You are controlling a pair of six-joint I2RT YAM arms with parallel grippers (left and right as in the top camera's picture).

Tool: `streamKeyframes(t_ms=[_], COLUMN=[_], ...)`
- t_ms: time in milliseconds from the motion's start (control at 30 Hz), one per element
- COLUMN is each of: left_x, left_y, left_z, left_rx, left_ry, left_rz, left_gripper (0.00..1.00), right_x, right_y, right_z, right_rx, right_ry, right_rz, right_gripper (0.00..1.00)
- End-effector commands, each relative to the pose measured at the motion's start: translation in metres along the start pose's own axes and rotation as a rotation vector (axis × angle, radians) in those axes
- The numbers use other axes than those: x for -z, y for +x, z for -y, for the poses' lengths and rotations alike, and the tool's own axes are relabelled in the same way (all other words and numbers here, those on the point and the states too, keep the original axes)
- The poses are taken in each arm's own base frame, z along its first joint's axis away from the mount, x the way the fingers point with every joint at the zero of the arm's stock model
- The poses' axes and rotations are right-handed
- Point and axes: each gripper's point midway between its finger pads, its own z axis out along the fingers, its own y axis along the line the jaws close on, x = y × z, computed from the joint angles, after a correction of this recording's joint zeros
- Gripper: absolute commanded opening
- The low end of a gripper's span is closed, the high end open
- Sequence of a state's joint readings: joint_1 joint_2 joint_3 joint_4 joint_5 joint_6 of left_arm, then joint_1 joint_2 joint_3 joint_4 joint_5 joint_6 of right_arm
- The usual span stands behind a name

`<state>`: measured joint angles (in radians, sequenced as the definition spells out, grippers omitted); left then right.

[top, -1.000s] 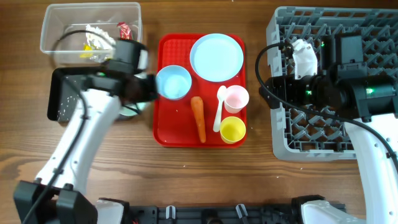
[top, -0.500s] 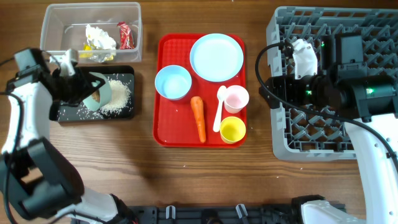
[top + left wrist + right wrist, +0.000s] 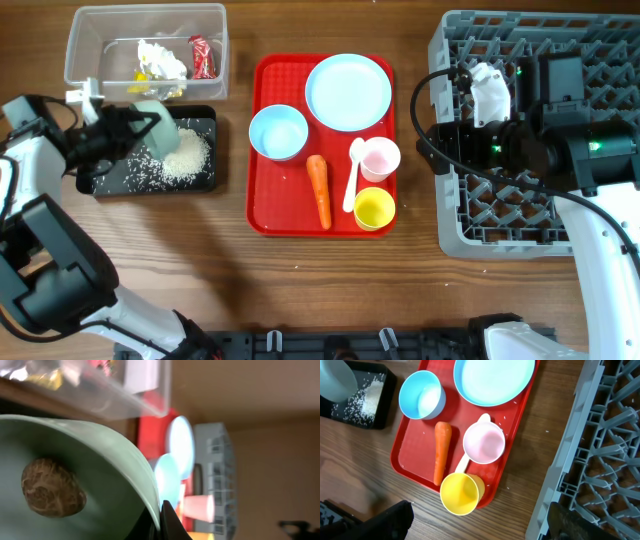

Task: Sort waste into correct bins and load items into the dishwasher rack
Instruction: 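Carry the green cup over the black tray and tip out the food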

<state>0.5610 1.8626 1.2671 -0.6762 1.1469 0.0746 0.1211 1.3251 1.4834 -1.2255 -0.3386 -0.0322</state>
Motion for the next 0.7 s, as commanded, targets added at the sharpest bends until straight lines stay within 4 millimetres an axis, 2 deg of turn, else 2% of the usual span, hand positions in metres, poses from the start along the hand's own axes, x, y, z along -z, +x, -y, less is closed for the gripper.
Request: streamKeyframes(t_ms=[0,267,500,667], left_x=[0.021,0.036,0.034,0.033], left_y=[-0.012,-0.018,-0.018,-0.020], left_z=[0.022,0.018,0.008,0.009], left_rx=[-0.028,-0.014,0.012,-0.005], left_ry=[0.163,0.191,0.199,0.200], left_rz=[0.058,0.099,0.097,0.100], left_gripper=[0.04,0.04,0.04,0.04], right_x=[-0.005,-0.005,-0.005,-0.005], right_y=[0.001,0.001,0.002,0.002], right_z=[0.002,0.002,0.002,0.002], right_rx=[0.015,0.009,-0.002,-0.012], right_ry=[0.007,0.007,0.007,0.007], right_rz=[-0.014,-0.014,-0.018,-0.018], right_gripper=[0.88,0.89,0.88,0.88])
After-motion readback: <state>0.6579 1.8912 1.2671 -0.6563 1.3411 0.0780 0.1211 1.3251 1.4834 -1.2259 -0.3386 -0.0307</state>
